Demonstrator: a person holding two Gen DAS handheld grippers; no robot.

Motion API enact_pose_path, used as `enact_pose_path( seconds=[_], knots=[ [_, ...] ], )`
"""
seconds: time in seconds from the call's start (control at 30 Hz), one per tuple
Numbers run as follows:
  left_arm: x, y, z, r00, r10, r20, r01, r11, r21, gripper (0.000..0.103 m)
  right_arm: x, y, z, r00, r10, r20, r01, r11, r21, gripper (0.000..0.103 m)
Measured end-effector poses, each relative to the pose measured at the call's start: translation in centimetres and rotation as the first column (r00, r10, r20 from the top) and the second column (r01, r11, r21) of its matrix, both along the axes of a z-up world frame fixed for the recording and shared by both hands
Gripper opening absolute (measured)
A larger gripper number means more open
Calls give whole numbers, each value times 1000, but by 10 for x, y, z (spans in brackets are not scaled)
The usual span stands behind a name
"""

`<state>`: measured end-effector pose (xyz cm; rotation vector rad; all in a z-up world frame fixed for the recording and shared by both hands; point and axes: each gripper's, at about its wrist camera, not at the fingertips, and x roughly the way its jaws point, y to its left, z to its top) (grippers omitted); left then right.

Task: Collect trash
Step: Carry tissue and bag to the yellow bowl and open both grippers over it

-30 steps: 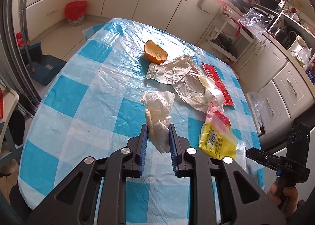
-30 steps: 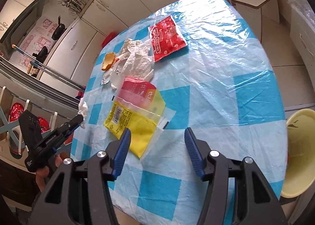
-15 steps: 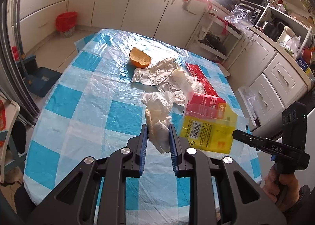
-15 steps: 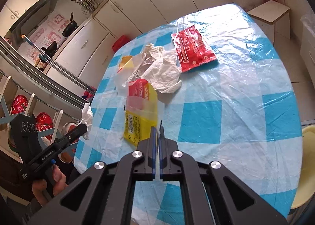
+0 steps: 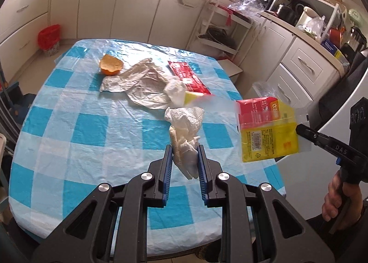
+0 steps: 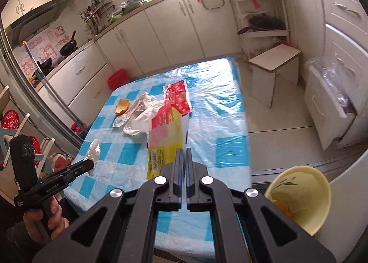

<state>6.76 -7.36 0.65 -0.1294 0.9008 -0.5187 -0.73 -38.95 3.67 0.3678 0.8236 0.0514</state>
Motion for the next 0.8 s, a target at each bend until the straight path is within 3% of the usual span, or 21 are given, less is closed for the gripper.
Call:
enact_pose_path(
  seconds=[0.1,0.23,0.43,0.53,0.8],
  knots=[
    [-10,-31,2,998,-63,-3,63,998,-6,20,-24,-25,8,996,-94,5,94,992,-82,3],
    [-27,-81,6,986,-168,-5,168,986,-16,20,-49,-55,10,978,-207,-15,198,952,-232,3],
    [-57,-165,-2,950,-313,-19,313,950,-5,20,-55,-89,-13,949,-303,-93,251,898,-362,3],
    [-63,-189,-16,940,-337,-55,337,941,3,20,-53,-104,-29,937,-317,-146,263,916,-302,3],
    [-73,-232,-25,906,-417,-79,419,908,16,20,-78,-140,-17,911,-404,-81,399,914,-66,3]
  ],
)
